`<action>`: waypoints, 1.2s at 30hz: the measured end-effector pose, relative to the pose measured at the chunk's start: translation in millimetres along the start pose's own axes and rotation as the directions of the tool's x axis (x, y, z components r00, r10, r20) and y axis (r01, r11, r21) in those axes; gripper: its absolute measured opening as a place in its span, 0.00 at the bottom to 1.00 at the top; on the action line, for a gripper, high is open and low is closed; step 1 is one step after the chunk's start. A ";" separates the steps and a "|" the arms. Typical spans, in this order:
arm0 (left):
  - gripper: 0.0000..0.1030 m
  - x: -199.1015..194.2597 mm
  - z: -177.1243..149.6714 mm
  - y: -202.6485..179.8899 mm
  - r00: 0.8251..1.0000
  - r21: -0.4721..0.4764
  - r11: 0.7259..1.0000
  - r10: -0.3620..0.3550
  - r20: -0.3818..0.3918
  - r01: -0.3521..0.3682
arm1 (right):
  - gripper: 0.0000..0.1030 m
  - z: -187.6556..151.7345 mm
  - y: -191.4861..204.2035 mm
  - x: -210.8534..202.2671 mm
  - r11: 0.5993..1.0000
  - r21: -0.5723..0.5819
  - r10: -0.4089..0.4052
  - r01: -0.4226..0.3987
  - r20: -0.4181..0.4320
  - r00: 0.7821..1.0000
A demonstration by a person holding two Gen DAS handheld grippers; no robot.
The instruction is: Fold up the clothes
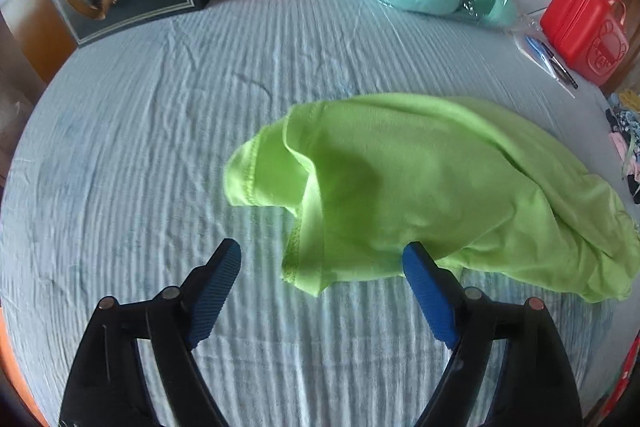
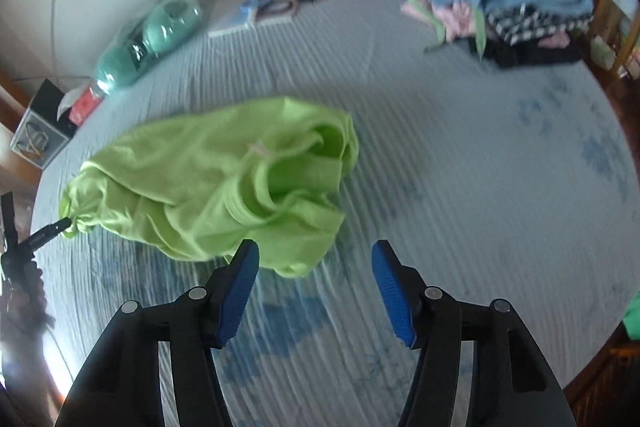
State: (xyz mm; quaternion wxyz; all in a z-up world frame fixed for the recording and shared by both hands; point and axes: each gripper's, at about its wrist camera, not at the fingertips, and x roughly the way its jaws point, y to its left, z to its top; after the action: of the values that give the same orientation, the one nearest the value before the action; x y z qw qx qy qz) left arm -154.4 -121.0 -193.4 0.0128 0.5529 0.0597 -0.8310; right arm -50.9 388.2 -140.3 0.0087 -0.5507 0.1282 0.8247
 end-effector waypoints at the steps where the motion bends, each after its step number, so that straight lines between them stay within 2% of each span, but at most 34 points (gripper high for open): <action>1: 0.81 4.4 0.6 -2.6 1.000 0.001 1.000 -0.017 -0.004 0.017 | 0.60 0.6 0.8 8.9 1.000 0.001 -0.001 0.001 -0.016 1.000; 2: 0.81 6.9 1.0 -5.6 1.000 0.004 1.000 -0.029 -0.009 0.029 | 0.66 1.2 1.6 17.9 1.000 0.002 -0.002 0.002 -0.033 0.999; 3: 0.67 7.6 2.3 -9.7 0.999 0.015 0.999 -0.032 -0.009 0.032 | 0.72 1.7 2.4 26.8 1.000 0.004 -0.003 0.003 -0.049 0.999; 4: 0.50 7.8 4.6 -14.4 1.000 0.032 0.999 -0.030 -0.007 0.030 | 0.72 3.2 4.7 35.2 1.000 0.001 0.009 -0.009 -0.071 0.997; 5: 0.40 8.0 6.9 -19.0 1.000 0.049 0.998 -0.028 -0.005 0.028 | 0.70 5.1 7.7 43.3 1.000 -0.003 0.027 -0.027 -0.095 0.995; 6: 0.19 6.3 10.4 -23.4 0.999 0.063 0.997 -0.032 0.000 0.032 | 0.49 7.0 10.7 51.4 0.999 -0.007 0.045 -0.046 -0.119 0.992; 7: 0.11 3.1 14.7 -26.2 0.999 0.070 0.997 -0.035 0.007 0.035 | 0.29 12.4 17.3 55.7 0.998 -0.025 0.050 -0.053 -0.132 0.990; 8: 0.10 -3.4 21.9 -25.9 0.999 0.069 0.997 -0.024 0.030 0.022 | 0.07 19.5 24.3 54.5 0.997 -0.045 0.050 -0.056 -0.127 0.991; 9: 0.06 -12.5 31.3 -24.2 0.998 0.064 0.998 -0.004 0.064 -0.001 | 0.07 29.7 32.7 47.2 0.996 -0.067 0.058 -0.065 -0.100 0.993; 12: 0.06 -48.3 67.0 -11.3 0.985 0.024 0.999 0.028 0.172 -0.033 | 0.07 71.9 55.9 -1.3 0.984 -0.112 0.142 -0.136 0.054 0.988; 15: 0.06 -84.8 105.1 2.7 0.971 0.002 1.000 0.024 0.239 -0.025 | 0.07 116.1 74.2 -65.1 0.965 -0.160 0.241 -0.208 0.227 0.944; 17: 0.06 -100.1 122.0 7.9 0.968 0.004 1.000 0.009 0.249 -0.010 | 0.07 138.6 81.6 -100.3 0.958 -0.175 0.272 -0.226 0.315 0.909; 19: 0.08 -102.8 133.9 10.5 0.977 0.013 1.000 -0.030 0.210 0.028 | 0.08 158.1 82.6 -119.2 0.962 -0.157 0.267 -0.225 0.350 0.898; 20: 0.12 -99.5 136.6 9.9 0.981 0.015 0.999 -0.044 0.187 0.042 | 0.11 167.3 81.0 -122.4 0.968 -0.137 0.246 -0.211 0.356 0.901; 21: 0.25 -96.3 139.3 9.4 0.985 0.017 0.998 -0.059 0.165 0.057 | 0.16 172.4 78.7 -120.4 0.975 -0.118 0.217 -0.187 0.354 0.910; 22: 0.47 -93.0 141.9 8.8 0.987 0.018 0.997 -0.073 0.142 0.071 | 0.21 175.4 76.2 -116.9 0.982 -0.103 0.187 -0.161 0.349 0.918; 24: 0.72 -86.6 140.6 6.3 0.989 0.015 0.998 -0.070 0.131 0.069 | 0.46 175.9 69.1 -103.2 0.990 -0.070 0.136 -0.120 0.317 0.939; 27: 0.72 -77.0 131.3 2.2 0.991 0.018 0.999 -0.047 0.126 0.045 | 0.48 167.3 53.6 -81.4 0.995 -0.032 0.099 -0.093 0.262 0.960; 31: 0.72 -60.1 118.1 -3.1 0.995 0.032 0.998 -0.062 0.082 0.060 | 0.48 150.8 38.2 -61.8 0.993 -0.039 0.121 -0.115 0.190 0.974; 34: 0.72 -44.1 106.6 -10.2 0.997 0.051 0.997 -0.059 0.055 0.056 | 0.40 144.8 38.3 -39.3 0.993 -0.055 0.108 -0.101 0.136 0.985; 36: 0.72 -34.0 100.7 -16.6 0.998 0.070 0.996 -0.050 0.045 0.046 | 0.38 141.4 39.4 -23.8 0.994 -0.067 0.096 -0.089 0.100 0.990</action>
State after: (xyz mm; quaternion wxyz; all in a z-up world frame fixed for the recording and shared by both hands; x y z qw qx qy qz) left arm -234.9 -117.5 -122.3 -0.0248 0.5318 0.0441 -0.8454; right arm -175.8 384.4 -59.7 -0.0401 -0.5007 0.1272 0.8553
